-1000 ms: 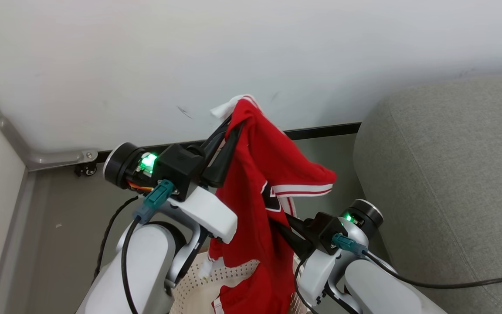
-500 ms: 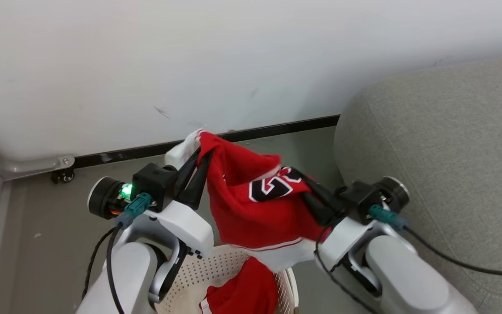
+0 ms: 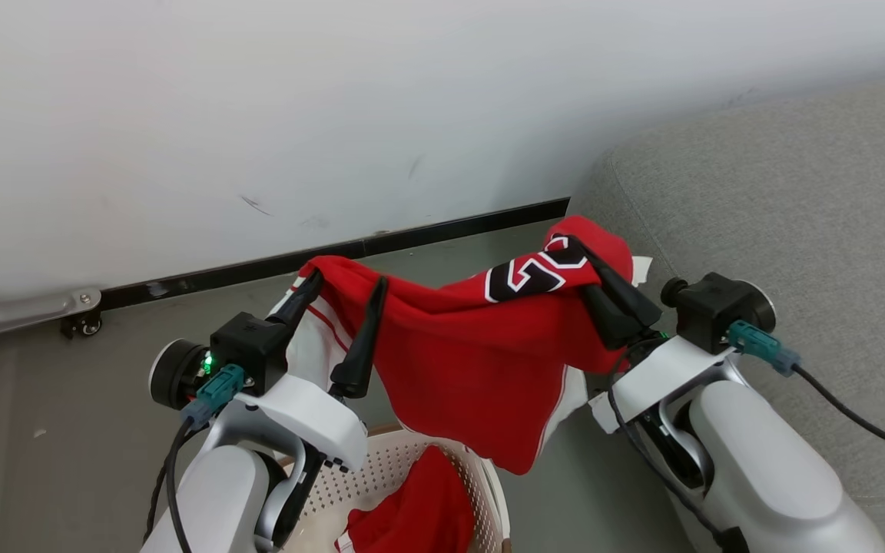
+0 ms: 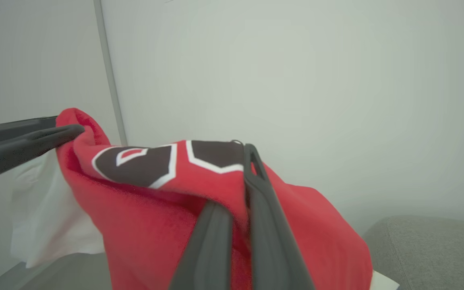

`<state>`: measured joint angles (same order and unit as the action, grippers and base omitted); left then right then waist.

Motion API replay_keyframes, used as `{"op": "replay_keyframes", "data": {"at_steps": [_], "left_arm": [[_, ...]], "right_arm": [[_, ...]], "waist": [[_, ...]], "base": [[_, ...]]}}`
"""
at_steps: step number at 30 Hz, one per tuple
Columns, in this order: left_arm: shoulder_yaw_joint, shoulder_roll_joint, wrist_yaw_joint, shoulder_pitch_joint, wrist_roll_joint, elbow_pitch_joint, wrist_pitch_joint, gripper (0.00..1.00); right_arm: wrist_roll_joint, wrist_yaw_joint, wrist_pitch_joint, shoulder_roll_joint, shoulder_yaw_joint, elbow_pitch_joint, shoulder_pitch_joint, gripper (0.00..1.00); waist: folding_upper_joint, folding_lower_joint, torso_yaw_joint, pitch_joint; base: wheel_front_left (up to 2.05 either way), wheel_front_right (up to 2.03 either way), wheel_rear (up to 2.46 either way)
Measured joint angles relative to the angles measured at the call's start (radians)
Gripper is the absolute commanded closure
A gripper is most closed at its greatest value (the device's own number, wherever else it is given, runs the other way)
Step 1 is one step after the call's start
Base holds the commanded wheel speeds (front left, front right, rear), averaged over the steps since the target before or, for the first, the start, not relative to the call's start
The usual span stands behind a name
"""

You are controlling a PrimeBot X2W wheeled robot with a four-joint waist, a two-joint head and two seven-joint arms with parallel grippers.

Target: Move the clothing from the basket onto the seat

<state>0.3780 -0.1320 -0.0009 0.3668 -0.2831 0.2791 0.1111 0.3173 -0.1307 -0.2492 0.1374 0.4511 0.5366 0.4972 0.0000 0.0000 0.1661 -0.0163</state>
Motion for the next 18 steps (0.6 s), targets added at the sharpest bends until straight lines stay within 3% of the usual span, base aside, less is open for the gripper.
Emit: {"op": "replay_keyframes", "data": {"at_steps": [18], "left_arm": [[-0.005, -0.040, -0.056, -0.058, -0.018, 0.004, 0.079, 0.00]], "right_arm": [[0.011, 0.000, 0.000, 0.113, -0.097, -0.033, 0.005, 1.00]], "waist": [[0.0000, 0.0000, 0.027, 0.014]], "base": [[0.00, 0.00, 0.00]]}}
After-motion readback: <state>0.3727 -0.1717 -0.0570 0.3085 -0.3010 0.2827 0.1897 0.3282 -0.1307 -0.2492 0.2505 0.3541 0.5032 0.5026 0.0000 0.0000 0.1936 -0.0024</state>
